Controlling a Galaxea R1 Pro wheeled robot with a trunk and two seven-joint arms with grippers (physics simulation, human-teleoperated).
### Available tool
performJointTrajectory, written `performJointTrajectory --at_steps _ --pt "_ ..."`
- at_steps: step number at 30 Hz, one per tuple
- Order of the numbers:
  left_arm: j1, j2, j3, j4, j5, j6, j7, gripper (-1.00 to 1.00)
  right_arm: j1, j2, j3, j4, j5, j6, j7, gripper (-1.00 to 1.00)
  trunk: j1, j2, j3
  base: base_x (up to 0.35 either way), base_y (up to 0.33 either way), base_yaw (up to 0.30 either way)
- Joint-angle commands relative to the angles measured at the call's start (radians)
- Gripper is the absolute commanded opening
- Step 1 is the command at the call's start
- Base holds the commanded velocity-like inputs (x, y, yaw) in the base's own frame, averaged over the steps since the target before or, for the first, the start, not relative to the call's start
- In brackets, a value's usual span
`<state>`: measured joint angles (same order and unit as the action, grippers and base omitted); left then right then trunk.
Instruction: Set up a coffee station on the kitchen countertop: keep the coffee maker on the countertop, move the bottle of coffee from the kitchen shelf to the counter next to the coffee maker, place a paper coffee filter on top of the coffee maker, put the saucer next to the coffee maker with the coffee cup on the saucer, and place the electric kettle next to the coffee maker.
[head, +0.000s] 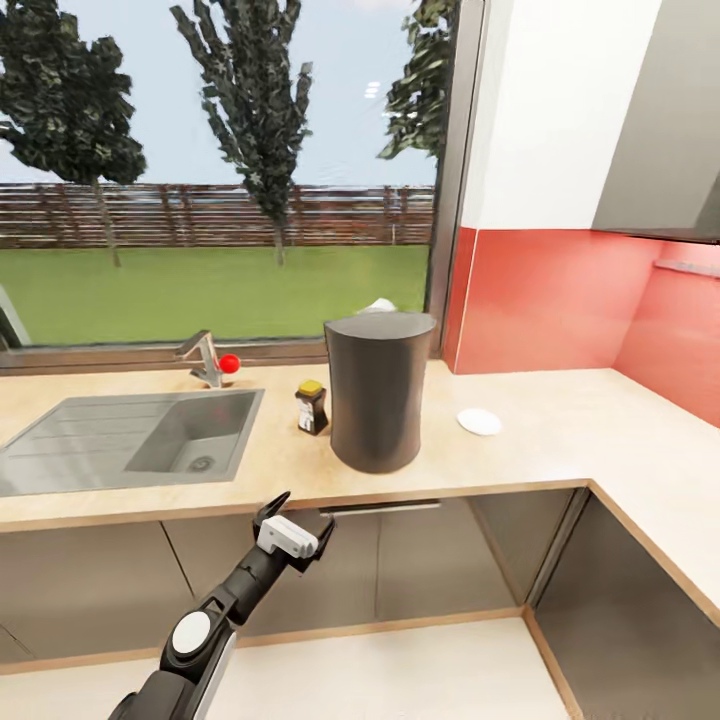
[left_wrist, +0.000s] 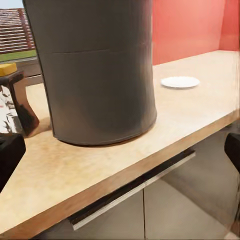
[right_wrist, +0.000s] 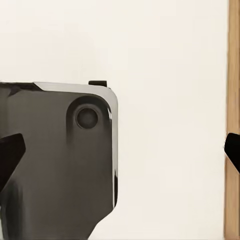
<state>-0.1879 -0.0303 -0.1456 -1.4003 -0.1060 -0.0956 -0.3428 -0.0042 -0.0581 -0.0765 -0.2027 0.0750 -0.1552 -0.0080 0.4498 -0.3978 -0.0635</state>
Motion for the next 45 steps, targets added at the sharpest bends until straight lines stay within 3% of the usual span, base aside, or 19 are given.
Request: performJointTrajectory --at_steps 1,27,45 --pt "-0.001 -0.001 0.001 0.0 -0.011 -0.006 -0.002 1.0 0.0 0.0 -0.008 0.0 0.008 -0.003 0.0 1.0 0.0 -0.002 -0.002 -0.242 -0.202 0.0" --pt "-0.001 -0.002 0.001 0.007 -0.009 -0.004 -0.001 1.0 0.0 0.001 -0.01 -0.001 0.007 -0.003 0.0 1.0 0.0 -0.002 -0.002 -0.056 -0.252 0.0" --pt "-0.001 -0.001 0.002 0.01 -0.009 -0.005 -0.001 1.0 0.0 0.001 -0.011 -0.001 0.007 -0.003 0.0 1.0 0.0 -0.002 -0.002 0.0 -0.026 0.0"
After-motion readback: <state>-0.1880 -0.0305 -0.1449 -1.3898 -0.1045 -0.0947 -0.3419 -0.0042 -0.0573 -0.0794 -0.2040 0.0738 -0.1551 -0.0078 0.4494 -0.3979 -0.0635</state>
